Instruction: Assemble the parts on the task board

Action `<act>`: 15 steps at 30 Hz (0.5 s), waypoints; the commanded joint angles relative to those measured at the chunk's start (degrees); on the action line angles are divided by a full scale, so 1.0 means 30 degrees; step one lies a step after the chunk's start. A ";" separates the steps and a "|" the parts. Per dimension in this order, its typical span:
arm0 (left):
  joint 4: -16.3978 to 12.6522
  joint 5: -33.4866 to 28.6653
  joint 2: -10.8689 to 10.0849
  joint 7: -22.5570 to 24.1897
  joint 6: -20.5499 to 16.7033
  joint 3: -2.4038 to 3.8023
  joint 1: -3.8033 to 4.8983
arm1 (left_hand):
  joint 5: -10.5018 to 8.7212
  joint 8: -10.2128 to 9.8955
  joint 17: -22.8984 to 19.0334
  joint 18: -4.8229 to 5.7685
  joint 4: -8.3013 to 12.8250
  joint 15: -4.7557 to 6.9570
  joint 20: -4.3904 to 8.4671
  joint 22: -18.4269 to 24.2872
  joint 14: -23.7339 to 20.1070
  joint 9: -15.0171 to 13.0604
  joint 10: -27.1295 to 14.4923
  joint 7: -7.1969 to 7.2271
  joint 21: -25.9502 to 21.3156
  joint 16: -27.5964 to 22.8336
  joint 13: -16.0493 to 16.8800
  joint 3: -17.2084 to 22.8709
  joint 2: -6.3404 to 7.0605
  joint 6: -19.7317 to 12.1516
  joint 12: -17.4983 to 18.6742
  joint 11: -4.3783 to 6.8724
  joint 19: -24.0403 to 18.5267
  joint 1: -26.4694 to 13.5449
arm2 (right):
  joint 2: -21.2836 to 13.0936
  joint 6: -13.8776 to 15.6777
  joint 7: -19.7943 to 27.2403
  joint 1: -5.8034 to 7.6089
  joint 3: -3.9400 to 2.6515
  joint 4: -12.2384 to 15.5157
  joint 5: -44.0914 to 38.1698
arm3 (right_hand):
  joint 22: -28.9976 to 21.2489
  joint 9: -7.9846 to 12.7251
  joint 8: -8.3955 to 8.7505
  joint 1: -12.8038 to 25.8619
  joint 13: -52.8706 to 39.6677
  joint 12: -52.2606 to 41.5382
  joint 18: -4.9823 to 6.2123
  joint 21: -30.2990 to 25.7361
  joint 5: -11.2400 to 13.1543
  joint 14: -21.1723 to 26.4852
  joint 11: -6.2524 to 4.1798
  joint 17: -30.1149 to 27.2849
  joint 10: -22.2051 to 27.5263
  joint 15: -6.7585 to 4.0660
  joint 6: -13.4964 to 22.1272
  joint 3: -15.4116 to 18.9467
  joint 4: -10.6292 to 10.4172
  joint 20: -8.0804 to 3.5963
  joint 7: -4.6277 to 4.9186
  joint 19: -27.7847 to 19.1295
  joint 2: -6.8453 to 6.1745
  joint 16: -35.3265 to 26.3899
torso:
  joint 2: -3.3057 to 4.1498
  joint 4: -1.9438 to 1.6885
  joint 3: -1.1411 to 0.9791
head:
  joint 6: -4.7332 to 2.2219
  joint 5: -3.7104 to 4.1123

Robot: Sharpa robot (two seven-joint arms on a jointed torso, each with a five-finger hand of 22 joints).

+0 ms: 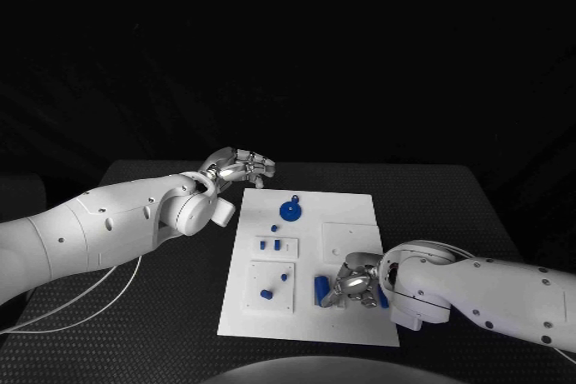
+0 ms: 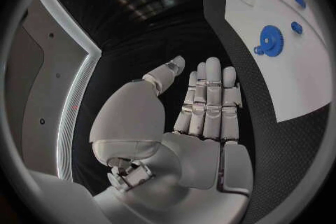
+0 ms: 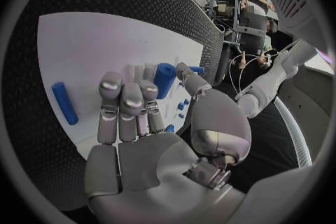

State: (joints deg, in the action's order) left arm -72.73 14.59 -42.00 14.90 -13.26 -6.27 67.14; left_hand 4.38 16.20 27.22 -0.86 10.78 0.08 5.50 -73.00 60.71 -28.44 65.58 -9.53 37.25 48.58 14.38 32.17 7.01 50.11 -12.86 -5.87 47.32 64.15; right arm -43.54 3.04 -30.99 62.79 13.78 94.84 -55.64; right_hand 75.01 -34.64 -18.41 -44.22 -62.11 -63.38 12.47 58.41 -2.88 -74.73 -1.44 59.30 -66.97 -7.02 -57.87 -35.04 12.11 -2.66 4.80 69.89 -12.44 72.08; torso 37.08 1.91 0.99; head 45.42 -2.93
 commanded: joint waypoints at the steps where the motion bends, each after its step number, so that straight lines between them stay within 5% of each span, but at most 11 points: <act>1: -0.0045 -0.0101 0.0010 0.0060 0.0250 0.0011 0.0012 | 0.0115 0.0091 0.0022 -0.0341 -0.0114 -0.0012 0.0061 -0.0021 0.0131 0.0030 -0.0181 -0.0012 -0.0116 -0.0070 -0.0033 0.0005 -0.0047 -0.0098 -0.0084 -0.0013 0.0113 -0.0222 | 0.0072 0.0329 0.0337 -0.0013 0.0006 -0.0100 -0.0242 | 0.0049 -0.0019 -0.0057 -0.0019 -0.0034 0.0115 0.0844 -0.0002 0.0026 0.0002 -0.0048 0.0023 -0.0067 -0.0164 -0.0160 -0.0015 -0.0170 0.0001 -0.0003 -0.0016 0.0300 -0.0068 | -0.0008 0.0006 0.0012 | 0.0002 -0.0032; 5: -0.0051 -0.0101 -0.0001 0.0032 0.0265 0.0011 0.0012 | 0.0133 0.0086 0.0043 -0.0339 -0.0200 -0.0015 0.0058 -0.0034 0.0132 0.0036 -0.0195 -0.0019 -0.0137 -0.0086 -0.0047 0.0007 -0.0095 -0.0118 -0.0101 -0.0016 0.0118 -0.0288 | 0.0254 0.0532 0.0483 -0.0017 0.0006 -0.0185 -0.0271 | 0.0040 -0.0057 -0.0117 0.0081 -0.0081 0.0044 0.0842 -0.0011 0.0027 0.0005 -0.0125 0.0008 -0.0218 -0.0225 -0.0387 -0.0094 -0.0412 0.0003 -0.0083 -0.0011 0.1562 -0.0119 | 0.0001 0.0005 0.0007 | 0.0026 -0.0038; 9: -0.0080 -0.0101 -0.0029 0.0032 0.0226 0.0011 0.0013 | 0.0136 0.0084 0.0047 -0.0341 -0.0209 -0.0014 0.0059 -0.0037 0.0133 0.0037 -0.0199 -0.0020 -0.0141 -0.0089 -0.0051 0.0010 -0.0100 -0.0124 -0.0104 -0.0016 0.0118 -0.0291 | 0.0446 0.0477 0.0663 -0.0022 0.0004 -0.0247 -0.0533 | 0.0100 -0.0023 -0.0105 -0.0746 -0.0130 0.0006 0.0819 0.0019 0.0026 -0.0002 -0.0222 0.0005 -0.0417 -0.0298 -0.0658 -0.1015 0.0163 -0.0009 -0.0186 -0.0105 0.3574 -0.0149 | 0.0002 0.0001 -0.0008 | 0.0030 -0.0044; 15: -0.0089 -0.0101 -0.0012 0.0019 0.0265 0.0011 0.0013 | 0.0140 0.0081 0.0052 -0.0344 -0.0211 -0.0014 0.0061 -0.0041 0.0131 0.0039 -0.0204 -0.0021 -0.0146 -0.0094 -0.0054 0.0012 -0.0094 -0.0132 -0.0107 -0.0016 0.0117 -0.0289 | 0.0567 0.0142 0.0736 -0.0039 0.0004 -0.0293 -0.0881 | 0.0168 0.0156 0.0022 -0.1132 -0.0150 0.0070 0.0814 0.0101 0.0030 -0.0033 -0.0218 -0.0001 -0.0618 -0.0267 -0.0948 -0.2367 0.0808 0.0159 -0.0188 -0.0140 0.4025 -0.0168 | 0.0009 0.0013 -0.0001 | 0.0014 -0.0068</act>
State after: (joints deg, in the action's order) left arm -72.82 14.59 -42.11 14.72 -13.23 -6.27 67.14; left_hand 4.60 16.20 27.30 -0.86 10.47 0.08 5.50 -73.05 60.71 -28.39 65.29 -9.60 37.04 48.58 14.27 32.17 6.64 50.02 -12.85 -6.03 47.32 63.78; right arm -42.22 3.48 -30.10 62.75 13.86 94.17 -56.53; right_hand 75.01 -35.12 -18.91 -47.46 -62.51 -63.38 12.65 58.42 -2.50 -74.85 -2.25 59.30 -68.41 -7.77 -60.27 -41.72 14.36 -2.45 4.33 69.70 -1.41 71.77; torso 37.09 1.92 1.00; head 45.48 -3.11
